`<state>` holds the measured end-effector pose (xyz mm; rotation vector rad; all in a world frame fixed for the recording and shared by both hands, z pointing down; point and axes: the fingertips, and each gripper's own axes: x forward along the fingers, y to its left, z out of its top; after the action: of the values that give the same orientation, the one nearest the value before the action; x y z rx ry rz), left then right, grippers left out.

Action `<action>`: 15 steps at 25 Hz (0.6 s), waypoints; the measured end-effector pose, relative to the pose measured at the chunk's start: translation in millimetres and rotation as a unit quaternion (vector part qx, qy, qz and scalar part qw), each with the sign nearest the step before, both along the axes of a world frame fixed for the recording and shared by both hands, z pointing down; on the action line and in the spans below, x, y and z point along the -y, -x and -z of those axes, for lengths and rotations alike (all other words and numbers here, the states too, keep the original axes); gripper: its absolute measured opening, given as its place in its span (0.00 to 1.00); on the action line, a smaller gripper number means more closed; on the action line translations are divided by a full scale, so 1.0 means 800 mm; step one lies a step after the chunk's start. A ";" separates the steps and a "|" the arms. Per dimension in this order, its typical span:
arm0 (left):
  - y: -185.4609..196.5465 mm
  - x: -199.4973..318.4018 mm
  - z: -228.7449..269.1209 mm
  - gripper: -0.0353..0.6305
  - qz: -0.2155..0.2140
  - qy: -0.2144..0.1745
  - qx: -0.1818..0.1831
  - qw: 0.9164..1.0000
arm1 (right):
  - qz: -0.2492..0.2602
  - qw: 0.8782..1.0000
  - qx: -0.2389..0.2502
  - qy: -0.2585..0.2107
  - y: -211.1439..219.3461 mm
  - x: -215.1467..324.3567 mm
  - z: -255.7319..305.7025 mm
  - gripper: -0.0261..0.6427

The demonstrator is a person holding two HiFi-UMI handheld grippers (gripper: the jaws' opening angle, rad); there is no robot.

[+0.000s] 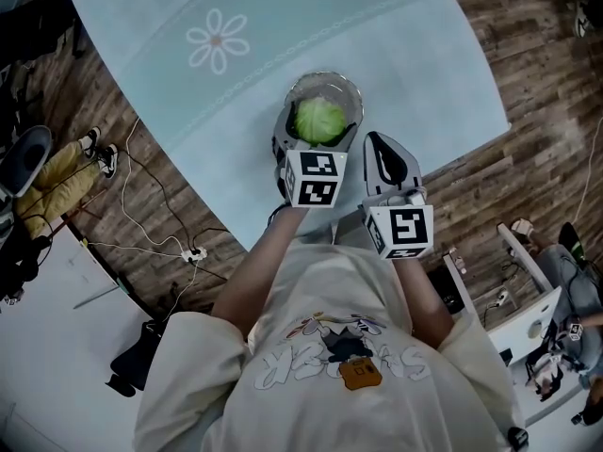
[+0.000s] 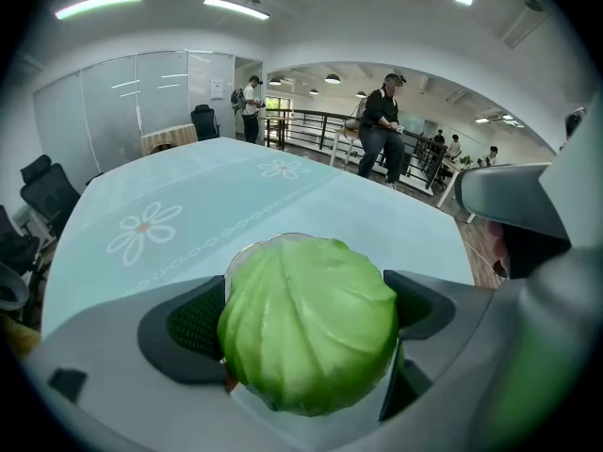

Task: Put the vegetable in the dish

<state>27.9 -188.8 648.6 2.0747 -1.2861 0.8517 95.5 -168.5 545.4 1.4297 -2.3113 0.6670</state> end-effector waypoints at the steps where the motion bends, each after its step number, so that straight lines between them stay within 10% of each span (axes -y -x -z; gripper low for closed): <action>1: 0.000 0.001 -0.001 0.85 0.001 0.001 0.003 1.000 | -0.001 1.000 0.000 0.000 0.000 0.000 0.000 0.07; 15: -0.013 0.018 -0.033 0.85 -0.026 0.030 0.034 0.999 | -0.010 1.000 0.001 0.005 -0.008 0.004 -0.003 0.07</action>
<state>37.9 -202.9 675.2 2.0560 -1.2323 0.9795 101.6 -171.7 547.6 1.4489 -2.2949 0.6856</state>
